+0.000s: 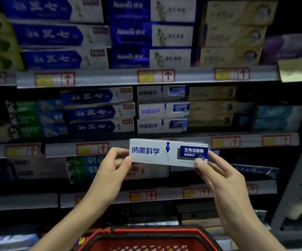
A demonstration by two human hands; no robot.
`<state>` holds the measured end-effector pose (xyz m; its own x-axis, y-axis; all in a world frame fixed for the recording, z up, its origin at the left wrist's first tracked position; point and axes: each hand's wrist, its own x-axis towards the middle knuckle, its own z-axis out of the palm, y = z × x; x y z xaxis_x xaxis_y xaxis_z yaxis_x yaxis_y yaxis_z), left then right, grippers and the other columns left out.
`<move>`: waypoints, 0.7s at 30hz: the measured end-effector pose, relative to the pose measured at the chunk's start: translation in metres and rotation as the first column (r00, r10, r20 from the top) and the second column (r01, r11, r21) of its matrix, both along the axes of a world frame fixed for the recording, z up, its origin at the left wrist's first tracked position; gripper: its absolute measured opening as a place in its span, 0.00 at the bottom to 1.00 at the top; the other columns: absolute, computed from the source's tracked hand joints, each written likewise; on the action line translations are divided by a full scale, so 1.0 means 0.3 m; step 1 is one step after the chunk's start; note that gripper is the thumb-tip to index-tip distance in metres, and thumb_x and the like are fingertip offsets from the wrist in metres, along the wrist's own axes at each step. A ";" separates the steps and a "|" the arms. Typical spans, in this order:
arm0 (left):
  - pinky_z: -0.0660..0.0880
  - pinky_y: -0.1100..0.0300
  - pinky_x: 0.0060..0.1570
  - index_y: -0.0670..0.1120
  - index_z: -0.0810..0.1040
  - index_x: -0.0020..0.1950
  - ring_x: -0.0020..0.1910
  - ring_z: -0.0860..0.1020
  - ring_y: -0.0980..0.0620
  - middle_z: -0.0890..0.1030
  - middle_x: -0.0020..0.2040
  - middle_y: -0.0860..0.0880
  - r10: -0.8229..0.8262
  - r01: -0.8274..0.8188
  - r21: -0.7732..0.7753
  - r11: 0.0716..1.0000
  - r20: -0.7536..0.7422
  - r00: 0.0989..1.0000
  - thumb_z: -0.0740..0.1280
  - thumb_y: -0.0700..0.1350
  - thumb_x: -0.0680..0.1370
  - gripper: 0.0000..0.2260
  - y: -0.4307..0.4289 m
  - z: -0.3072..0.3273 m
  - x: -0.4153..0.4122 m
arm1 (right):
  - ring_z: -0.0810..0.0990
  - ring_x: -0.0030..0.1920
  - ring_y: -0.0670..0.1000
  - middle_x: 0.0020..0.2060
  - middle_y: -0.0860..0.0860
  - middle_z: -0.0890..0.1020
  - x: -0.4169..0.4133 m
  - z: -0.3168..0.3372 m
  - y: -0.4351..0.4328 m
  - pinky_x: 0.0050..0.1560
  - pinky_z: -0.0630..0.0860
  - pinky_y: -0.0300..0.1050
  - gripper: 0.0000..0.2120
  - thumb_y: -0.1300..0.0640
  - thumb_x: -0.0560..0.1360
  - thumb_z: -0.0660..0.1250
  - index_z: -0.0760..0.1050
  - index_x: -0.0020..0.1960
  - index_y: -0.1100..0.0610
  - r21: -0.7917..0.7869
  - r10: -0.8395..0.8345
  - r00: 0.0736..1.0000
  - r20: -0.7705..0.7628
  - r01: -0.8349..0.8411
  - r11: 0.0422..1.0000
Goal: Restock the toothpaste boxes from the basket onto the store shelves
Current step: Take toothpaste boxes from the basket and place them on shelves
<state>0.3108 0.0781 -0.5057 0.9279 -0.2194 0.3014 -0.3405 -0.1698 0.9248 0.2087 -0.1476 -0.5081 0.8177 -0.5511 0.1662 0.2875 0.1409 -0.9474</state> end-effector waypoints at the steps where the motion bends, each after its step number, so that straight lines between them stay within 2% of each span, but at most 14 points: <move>1: 0.77 0.57 0.49 0.54 0.76 0.59 0.48 0.84 0.62 0.87 0.48 0.58 0.023 -0.023 0.005 1.000 0.027 0.999 0.63 0.46 0.85 0.05 -0.014 0.030 0.015 | 0.86 0.56 0.47 0.51 0.47 0.89 0.018 0.024 -0.012 0.63 0.77 0.47 0.15 0.56 0.75 0.76 0.83 0.60 0.46 -0.040 -0.009 1.000 0.015 0.009 0.999; 4: 0.79 0.58 0.51 0.58 0.77 0.57 0.49 0.83 0.63 0.86 0.48 0.57 0.099 -0.104 0.025 0.994 0.131 0.986 0.64 0.47 0.85 0.05 -0.052 0.114 0.072 | 0.86 0.56 0.46 0.53 0.46 0.88 0.090 0.086 -0.050 0.62 0.79 0.51 0.16 0.54 0.75 0.77 0.81 0.62 0.45 -0.156 -0.042 0.997 0.058 0.051 0.987; 6: 0.79 0.58 0.53 0.58 0.78 0.57 0.52 0.83 0.62 0.85 0.52 0.58 0.135 -0.141 0.015 0.990 0.200 0.970 0.65 0.47 0.85 0.05 -0.078 0.157 0.115 | 0.86 0.56 0.46 0.53 0.46 0.88 0.149 0.124 -0.075 0.63 0.80 0.52 0.15 0.54 0.76 0.76 0.80 0.62 0.48 -0.173 -0.058 0.994 0.093 0.074 0.982; 10: 0.79 0.61 0.56 0.54 0.81 0.61 0.54 0.81 0.62 0.83 0.54 0.59 0.225 -0.234 -0.003 0.972 0.279 0.933 0.68 0.46 0.83 0.08 -0.131 0.229 0.208 | 0.86 0.53 0.44 0.51 0.45 0.87 0.270 0.195 -0.121 0.56 0.83 0.44 0.13 0.56 0.77 0.76 0.81 0.60 0.48 -0.198 -0.094 0.982 0.163 0.126 0.972; 14: 0.71 0.71 0.47 0.48 0.83 0.65 0.51 0.79 0.62 0.82 0.53 0.57 0.300 -0.304 -0.041 0.952 0.320 0.899 0.70 0.45 0.82 0.12 -0.174 0.292 0.294 | 0.85 0.53 0.43 0.51 0.44 0.87 0.391 0.231 -0.167 0.53 0.83 0.44 0.14 0.55 0.77 0.76 0.82 0.62 0.50 -0.281 -0.140 0.972 0.187 0.190 0.941; 15: 0.70 0.71 0.45 0.49 0.84 0.63 0.50 0.79 0.59 0.82 0.51 0.56 0.314 -0.316 -0.046 0.948 0.320 0.894 0.70 0.44 0.82 0.10 -0.181 0.302 0.317 | 0.84 0.55 0.44 0.52 0.44 0.86 0.417 0.239 -0.175 0.55 0.82 0.45 0.17 0.53 0.76 0.77 0.82 0.64 0.51 -0.296 -0.153 0.970 0.189 0.205 0.933; 17: 0.73 0.67 0.42 0.52 0.84 0.52 0.45 0.79 0.54 0.84 0.47 0.53 0.319 -0.319 -0.051 0.946 0.314 0.894 0.69 0.43 0.82 0.05 -0.194 0.319 0.363 | 0.83 0.56 0.45 0.54 0.45 0.85 0.471 0.253 -0.192 0.58 0.80 0.44 0.20 0.49 0.76 0.77 0.81 0.65 0.54 -0.326 -0.195 0.963 0.186 0.248 0.912; 19: 0.75 0.63 0.37 0.51 0.83 0.48 0.40 0.79 0.54 0.85 0.45 0.48 0.331 -0.324 -0.074 0.943 0.290 0.898 0.69 0.41 0.82 0.06 -0.210 0.332 0.410 | 0.82 0.52 0.44 0.49 0.44 0.85 0.512 0.271 -0.203 0.54 0.77 0.39 0.10 0.51 0.77 0.76 0.81 0.56 0.52 -0.346 -0.208 0.961 0.184 0.261 0.901; 20: 0.74 0.65 0.34 0.49 0.83 0.51 0.38 0.78 0.57 0.85 0.44 0.48 0.347 -0.336 -0.086 0.938 0.270 0.898 0.69 0.41 0.82 0.05 -0.218 0.337 0.433 | 0.83 0.50 0.44 0.46 0.44 0.85 0.532 0.278 -0.209 0.51 0.77 0.39 0.05 0.54 0.77 0.75 0.81 0.51 0.50 -0.353 -0.214 0.959 0.184 0.268 0.896; 21: 0.73 0.69 0.30 0.47 0.84 0.53 0.38 0.77 0.59 0.84 0.45 0.48 0.371 -0.360 -0.092 0.929 0.258 0.892 0.70 0.40 0.82 0.04 -0.223 0.339 0.458 | 0.83 0.47 0.45 0.44 0.45 0.85 0.551 0.287 -0.212 0.49 0.78 0.40 0.04 0.56 0.77 0.75 0.81 0.48 0.48 -0.359 -0.226 0.956 0.189 0.281 0.890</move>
